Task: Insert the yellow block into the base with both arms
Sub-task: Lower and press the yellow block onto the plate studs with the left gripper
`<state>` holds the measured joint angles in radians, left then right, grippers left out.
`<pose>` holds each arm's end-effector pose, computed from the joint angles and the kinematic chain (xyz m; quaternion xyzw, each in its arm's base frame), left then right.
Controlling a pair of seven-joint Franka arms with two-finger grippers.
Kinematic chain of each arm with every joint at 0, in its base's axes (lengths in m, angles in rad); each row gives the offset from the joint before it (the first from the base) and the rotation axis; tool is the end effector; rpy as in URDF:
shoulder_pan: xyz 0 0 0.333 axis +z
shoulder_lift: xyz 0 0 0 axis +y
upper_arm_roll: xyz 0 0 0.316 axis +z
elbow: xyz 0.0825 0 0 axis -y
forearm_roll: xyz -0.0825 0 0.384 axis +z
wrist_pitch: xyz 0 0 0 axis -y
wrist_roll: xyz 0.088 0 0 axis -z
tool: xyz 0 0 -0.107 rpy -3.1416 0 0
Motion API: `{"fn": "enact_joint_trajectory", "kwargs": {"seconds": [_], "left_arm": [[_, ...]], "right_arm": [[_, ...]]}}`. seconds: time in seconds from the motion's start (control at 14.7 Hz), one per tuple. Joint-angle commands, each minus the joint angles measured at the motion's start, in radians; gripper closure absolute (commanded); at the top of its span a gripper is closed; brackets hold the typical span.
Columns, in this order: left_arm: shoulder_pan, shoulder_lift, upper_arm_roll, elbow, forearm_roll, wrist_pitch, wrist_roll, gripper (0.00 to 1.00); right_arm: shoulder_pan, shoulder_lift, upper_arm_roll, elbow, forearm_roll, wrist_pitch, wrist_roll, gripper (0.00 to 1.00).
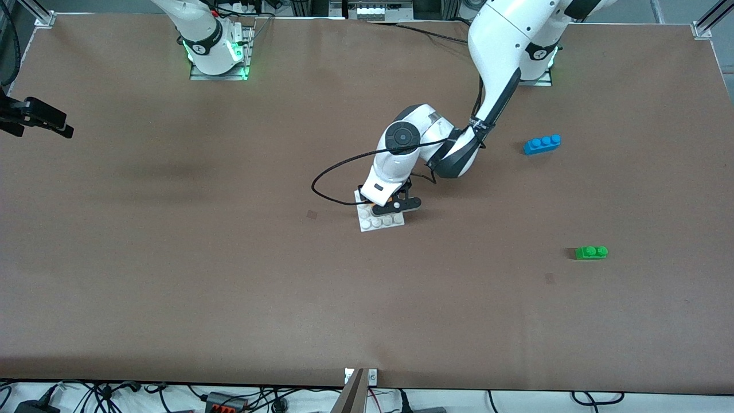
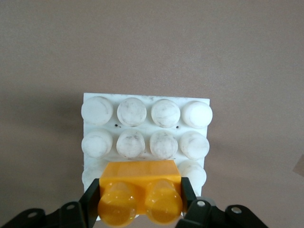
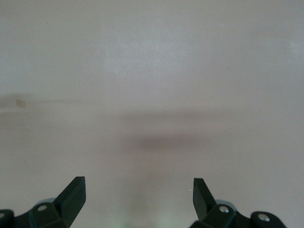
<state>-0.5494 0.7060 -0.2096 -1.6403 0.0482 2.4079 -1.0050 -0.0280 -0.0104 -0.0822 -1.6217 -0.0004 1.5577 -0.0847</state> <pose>0.5174 -0.4650 0.2173 0.9892 0.1321 -0.0140 0.0615 0.5450 -0.0606 0.6051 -0.9996 0.0127 0.0267 0.0028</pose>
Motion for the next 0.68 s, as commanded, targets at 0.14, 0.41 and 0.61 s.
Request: {"fn": "enact_joint_trajectory", "kwargs": {"seconds": [0.14, 0.41, 0.61], "left_arm": [[-0.018, -0.008, 0.012, -0.012, 0.024, 0.008, -0.034, 0.34], [-0.021, -0.011, 0.012, -0.018, 0.024, 0.008, -0.034, 0.34], [-0.02, -0.01, 0.012, -0.018, 0.024, 0.01, -0.03, 0.32]], "right_arm": [[-0.006, -0.013, 0.004, -0.009, 0.013, -0.005, 0.0, 0.0], [-0.006, -0.013, 0.004, -0.009, 0.013, -0.005, 0.0, 0.0], [-0.006, -0.014, 0.004, -0.009, 0.013, -0.005, 0.0, 0.0]]}}
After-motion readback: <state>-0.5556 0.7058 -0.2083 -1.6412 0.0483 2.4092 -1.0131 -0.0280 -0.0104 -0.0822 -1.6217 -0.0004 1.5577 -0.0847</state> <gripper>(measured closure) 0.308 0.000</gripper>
